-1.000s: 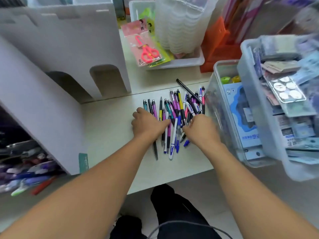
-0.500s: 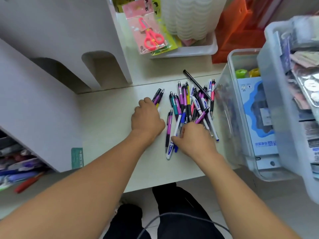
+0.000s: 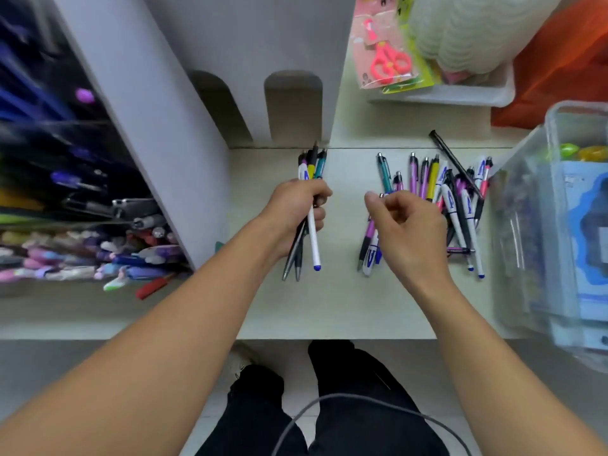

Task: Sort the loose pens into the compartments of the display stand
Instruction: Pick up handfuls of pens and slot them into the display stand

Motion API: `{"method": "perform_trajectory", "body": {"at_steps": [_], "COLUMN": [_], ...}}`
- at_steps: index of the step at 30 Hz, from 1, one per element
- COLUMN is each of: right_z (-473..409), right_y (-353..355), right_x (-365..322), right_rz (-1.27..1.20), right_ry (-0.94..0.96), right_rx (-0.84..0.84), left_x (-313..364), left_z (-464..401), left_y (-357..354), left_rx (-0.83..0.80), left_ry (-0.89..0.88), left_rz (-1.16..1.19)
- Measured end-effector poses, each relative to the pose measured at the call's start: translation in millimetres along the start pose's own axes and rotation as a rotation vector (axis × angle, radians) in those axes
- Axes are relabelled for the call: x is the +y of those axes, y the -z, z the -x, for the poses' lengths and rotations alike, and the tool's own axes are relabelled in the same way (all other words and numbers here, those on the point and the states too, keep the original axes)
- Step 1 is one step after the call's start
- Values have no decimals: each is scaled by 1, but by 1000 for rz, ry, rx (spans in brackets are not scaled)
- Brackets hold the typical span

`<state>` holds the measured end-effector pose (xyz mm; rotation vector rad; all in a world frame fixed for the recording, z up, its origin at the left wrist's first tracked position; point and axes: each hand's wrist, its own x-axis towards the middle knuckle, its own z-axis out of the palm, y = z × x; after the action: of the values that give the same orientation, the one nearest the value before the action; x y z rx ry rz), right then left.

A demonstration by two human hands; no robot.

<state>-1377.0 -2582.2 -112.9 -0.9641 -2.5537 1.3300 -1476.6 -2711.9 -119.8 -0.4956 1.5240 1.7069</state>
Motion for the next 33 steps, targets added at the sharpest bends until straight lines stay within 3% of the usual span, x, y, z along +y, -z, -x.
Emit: {"method": "perform_trajectory", "body": {"at_steps": [2, 5, 9, 15, 18, 22, 26, 29, 33], "right_z": [23, 63, 85, 70, 74, 68, 62, 77, 100], "right_y": [-10, -29, -48, -40, -37, 4, 42, 42, 13], "right_x": [-25, -45, -73, -114, -107, -94, -137, -185, -232], "right_rz": [-371, -625, -818, -845, -696, -638, -406, -243, -214], "right_ry": [-85, -167, -297, -233, -189, -46, 178, 313, 406], "right_rx": [13, 118, 293, 456, 302, 185, -167, -374, -454], "left_x": [6, 16, 28, 43, 50, 49, 47, 46, 46], "left_z": [18, 38, 60, 87, 100, 118, 150, 179, 212], "left_y": [0, -1, -3, -5, -3, 13, 41, 63, 105], "left_rx": [-43, 2, 142, 161, 108, 55, -84, 42, 223], "left_ry": [-8, -62, -177, -243, -292, -353, -368, -504, -671], "left_rz": [201, 402, 480, 567, 549, 119, -275, -369, -388]}}
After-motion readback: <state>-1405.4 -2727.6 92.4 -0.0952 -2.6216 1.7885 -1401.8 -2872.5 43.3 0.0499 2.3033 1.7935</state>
